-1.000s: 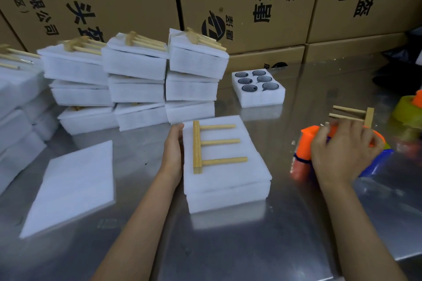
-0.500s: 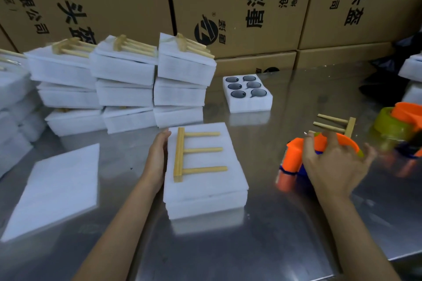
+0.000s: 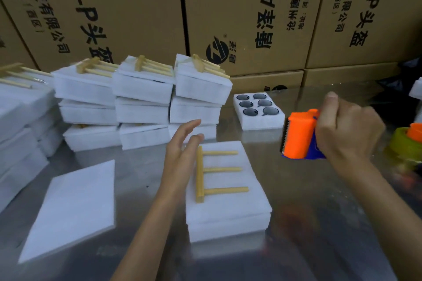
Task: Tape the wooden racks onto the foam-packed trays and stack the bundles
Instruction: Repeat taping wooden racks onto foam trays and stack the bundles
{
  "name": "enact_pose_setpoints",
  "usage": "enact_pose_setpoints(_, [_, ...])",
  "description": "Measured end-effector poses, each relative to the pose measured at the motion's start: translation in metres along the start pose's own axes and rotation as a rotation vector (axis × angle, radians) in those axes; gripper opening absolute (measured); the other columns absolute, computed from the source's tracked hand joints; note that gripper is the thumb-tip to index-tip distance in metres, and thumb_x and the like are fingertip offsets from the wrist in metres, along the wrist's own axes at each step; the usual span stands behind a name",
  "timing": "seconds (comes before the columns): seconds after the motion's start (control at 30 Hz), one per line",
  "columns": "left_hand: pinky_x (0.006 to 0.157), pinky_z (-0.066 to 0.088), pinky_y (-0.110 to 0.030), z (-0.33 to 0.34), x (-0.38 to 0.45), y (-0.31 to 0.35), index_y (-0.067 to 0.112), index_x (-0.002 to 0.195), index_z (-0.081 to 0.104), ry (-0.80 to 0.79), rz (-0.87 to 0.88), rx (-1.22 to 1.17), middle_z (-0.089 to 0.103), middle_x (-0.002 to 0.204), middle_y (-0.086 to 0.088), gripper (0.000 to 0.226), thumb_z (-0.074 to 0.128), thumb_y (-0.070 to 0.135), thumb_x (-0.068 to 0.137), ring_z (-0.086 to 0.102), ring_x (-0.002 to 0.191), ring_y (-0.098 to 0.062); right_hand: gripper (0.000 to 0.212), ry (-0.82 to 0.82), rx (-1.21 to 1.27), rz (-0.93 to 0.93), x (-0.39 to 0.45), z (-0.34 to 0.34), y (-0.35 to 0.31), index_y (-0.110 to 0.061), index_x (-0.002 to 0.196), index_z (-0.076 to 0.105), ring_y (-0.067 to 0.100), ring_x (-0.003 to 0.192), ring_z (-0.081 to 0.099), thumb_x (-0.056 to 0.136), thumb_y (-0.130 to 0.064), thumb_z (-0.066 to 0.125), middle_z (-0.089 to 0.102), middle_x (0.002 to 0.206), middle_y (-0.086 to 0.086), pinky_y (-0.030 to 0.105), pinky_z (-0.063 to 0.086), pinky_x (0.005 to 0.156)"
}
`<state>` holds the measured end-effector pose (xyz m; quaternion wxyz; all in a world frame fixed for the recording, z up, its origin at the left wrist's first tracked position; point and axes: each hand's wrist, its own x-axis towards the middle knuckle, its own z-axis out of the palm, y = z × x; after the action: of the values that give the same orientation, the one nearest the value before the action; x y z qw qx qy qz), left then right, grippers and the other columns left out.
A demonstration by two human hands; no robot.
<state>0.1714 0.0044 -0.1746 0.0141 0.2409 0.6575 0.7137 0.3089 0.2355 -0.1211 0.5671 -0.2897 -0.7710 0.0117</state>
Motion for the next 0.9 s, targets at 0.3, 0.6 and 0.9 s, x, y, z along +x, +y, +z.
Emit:
enact_pose_setpoints(0.3, [0.089, 0.058, -0.027, 0.006, -0.017, 0.055, 0.017, 0.124, 0.068, -0.255, -0.122, -0.23, 0.076, 0.11, 0.0, 0.032, 0.069, 0.016, 0.092, 0.072, 0.103, -0.015, 0.051, -0.145, 0.105, -0.126, 0.006, 0.021, -0.104, -0.016, 0.047, 0.031, 0.028, 0.047, 0.038, 0.095, -0.031, 0.034, 0.029, 0.042, -0.005, 0.031, 0.02, 0.064])
enact_pose_setpoints(0.6, [0.074, 0.06, -0.028, -0.039, -0.002, 0.065, 0.01, 0.096, 0.079, -0.234, -0.318, -0.401, 0.077, 0.099, -0.012, 0.021, 0.058, 0.008, 0.096, 0.075, 0.088, -0.021, 0.053, -0.349, 0.198, -0.075, 0.004, 0.026, -0.134, -0.01, 0.055, 0.049, 0.024, 0.054, 0.048, 0.098, -0.036, 0.032, 0.049, 0.053, 0.004, 0.031, 0.028, 0.054])
enact_pose_setpoints(0.9, [0.058, 0.059, -0.024, 0.0, 0.01, 0.1, -0.005, 0.09, 0.069, -0.22, -0.373, -0.311, 0.075, 0.079, -0.019, 0.012, 0.058, -0.003, 0.093, 0.076, 0.072, -0.024, 0.043, -1.126, 0.899, 0.742, 0.007, 0.032, -0.081, -0.017, 0.102, 0.057, 0.03, 0.092, 0.053, 0.09, -0.058, 0.053, 0.047, 0.107, 0.031, 0.041, 0.047, 0.095])
